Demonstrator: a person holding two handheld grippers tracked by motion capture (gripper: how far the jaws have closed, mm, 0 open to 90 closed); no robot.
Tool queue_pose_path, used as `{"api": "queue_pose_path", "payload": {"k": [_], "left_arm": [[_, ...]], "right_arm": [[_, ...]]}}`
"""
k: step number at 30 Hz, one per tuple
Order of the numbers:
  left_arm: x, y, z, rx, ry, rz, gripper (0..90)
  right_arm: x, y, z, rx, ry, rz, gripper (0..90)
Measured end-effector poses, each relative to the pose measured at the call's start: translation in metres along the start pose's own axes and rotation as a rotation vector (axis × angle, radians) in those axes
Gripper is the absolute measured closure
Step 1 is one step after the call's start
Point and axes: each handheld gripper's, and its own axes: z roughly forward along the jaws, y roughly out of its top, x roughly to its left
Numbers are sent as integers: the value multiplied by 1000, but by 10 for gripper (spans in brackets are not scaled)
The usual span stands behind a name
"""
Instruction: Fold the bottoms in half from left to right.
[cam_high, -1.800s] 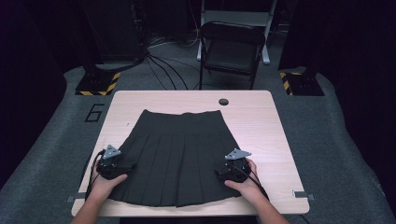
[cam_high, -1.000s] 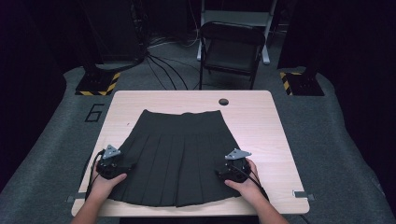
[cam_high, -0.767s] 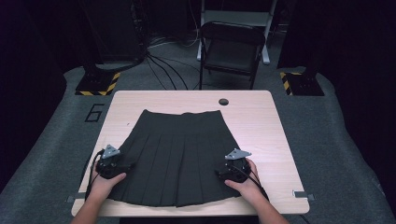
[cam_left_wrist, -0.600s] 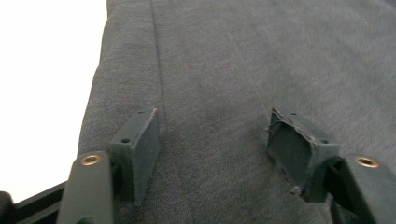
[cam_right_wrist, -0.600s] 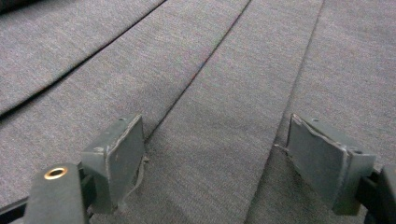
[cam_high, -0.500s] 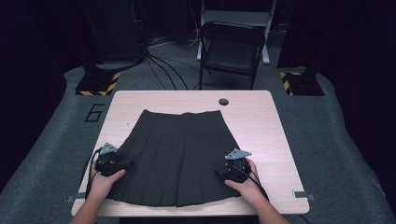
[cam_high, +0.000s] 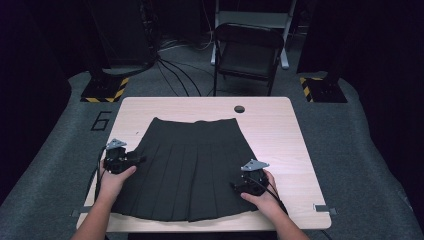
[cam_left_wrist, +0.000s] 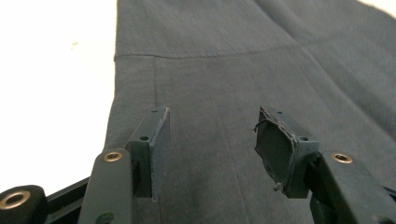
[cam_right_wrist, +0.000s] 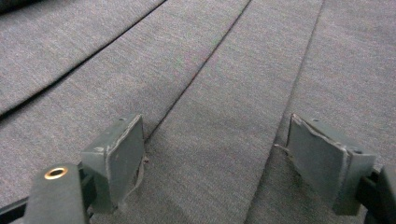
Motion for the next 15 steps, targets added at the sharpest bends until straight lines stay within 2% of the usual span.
{"api": "queue_pose_path", "payload": {"k": [5,6,7,8,10,13,15], "left_arm": [[10,-5,-1,-29,47,-6,453],[12,-8,-1,-28,56,-5,455],[16,-10,-2,-1,68,8,460],[16,-10,-2,-1,68,8,461],[21,-17,-4,-12,95,30,466],[25,-20,-5,3,110,34,469],[30,-23,-6,-4,119,14,469]], "right_arm": [[0,0,0,2,1,-1,188],[0,0,0,-1,0,5,188],[0,0,0,2,1,-6,188],[0,0,0,2,1,-6,188],[0,0,0,5,2,-1,188],[0,0,0,5,4,-3,188],[0,0,0,5,4,-3,188]]}}
